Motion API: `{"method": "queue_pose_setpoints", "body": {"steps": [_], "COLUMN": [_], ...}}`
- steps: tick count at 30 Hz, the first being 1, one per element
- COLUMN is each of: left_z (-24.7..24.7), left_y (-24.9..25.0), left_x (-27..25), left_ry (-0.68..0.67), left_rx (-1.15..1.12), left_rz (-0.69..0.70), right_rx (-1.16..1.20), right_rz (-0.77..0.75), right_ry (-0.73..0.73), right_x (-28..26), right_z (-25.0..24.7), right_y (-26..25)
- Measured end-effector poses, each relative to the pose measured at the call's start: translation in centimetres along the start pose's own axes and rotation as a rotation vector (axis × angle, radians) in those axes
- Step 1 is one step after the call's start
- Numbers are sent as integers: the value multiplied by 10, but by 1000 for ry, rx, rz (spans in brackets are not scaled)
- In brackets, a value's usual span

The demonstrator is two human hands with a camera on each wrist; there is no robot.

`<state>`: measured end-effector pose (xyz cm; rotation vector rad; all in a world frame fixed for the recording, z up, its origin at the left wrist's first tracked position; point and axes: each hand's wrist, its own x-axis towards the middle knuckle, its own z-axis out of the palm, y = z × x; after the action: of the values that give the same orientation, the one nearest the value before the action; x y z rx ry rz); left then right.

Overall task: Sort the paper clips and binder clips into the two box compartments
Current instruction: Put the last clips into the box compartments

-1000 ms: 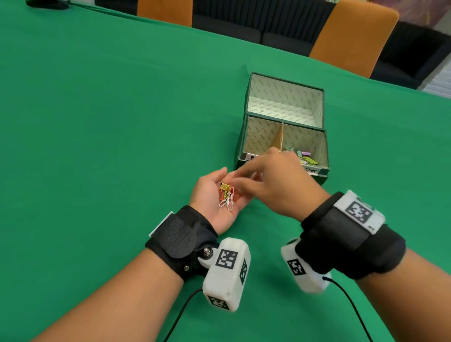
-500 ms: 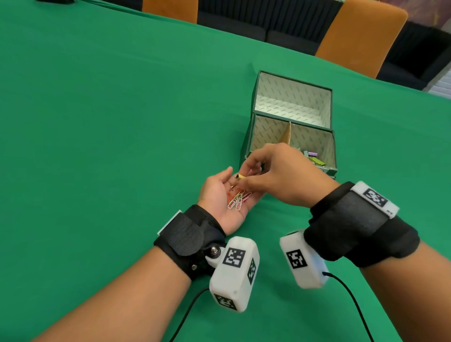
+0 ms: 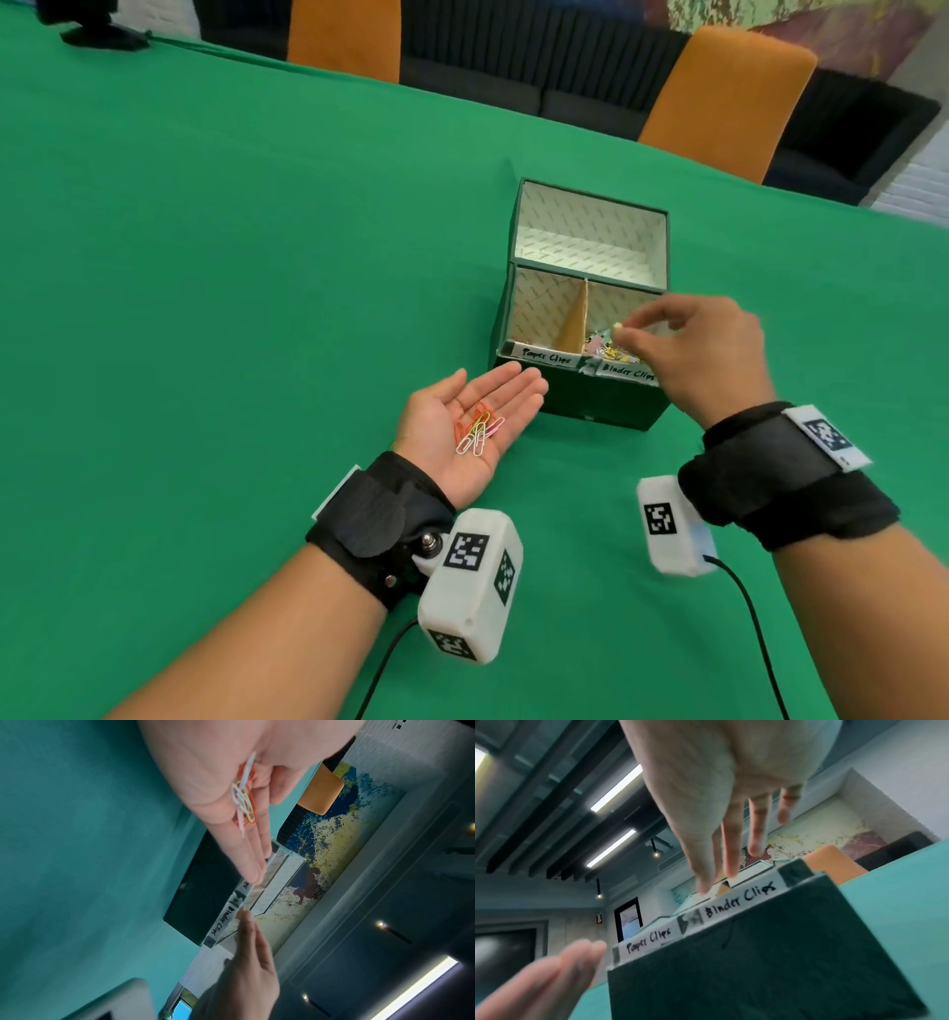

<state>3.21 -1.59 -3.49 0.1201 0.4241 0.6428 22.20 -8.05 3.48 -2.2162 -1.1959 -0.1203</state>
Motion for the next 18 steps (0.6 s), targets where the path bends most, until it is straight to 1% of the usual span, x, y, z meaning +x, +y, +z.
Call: {"method": "queue_pose_setpoints", "body": {"steps": [1,2,4,6,8,9,11,12,14,15,16,18], "left_z": [1,2,7,19,40,54,79,91,110,115,119,120], "left_y": [-1,0,2,8,14,16,19,17,14,11,9,6], "left_x": [0,-1,-1,1,4,5,10,14,25,33,41,57], "left_ry": [17,40,74,18,-78,-116,-115,-86,-17,-1,12,49], "left_rx": [8,28,104,226,403,510,796,981,1349,1508,1644,1875], "left_rz": [6,12,15,17,60,103,256,359,563,633,667,697], "right_rx": [-57,-53,80,202,284,310,328,320,279,261,255,284], "right_rz": [18,17,-23,-66,-64,-42,29,76,152,179,198,221], "right_ry": [-47,-43,75,194,243,261,248,214,88,27,-11,-22], "right_x": [-5,-9,-18,-30,-39,-41,-42,-42,-42,-42,-42,-41], "right_z": [1,2,1,1,3,5,13,16,20,21,22,21], "right_y": [1,3,4,4,8,11,18,22,27,28,29,31]}}
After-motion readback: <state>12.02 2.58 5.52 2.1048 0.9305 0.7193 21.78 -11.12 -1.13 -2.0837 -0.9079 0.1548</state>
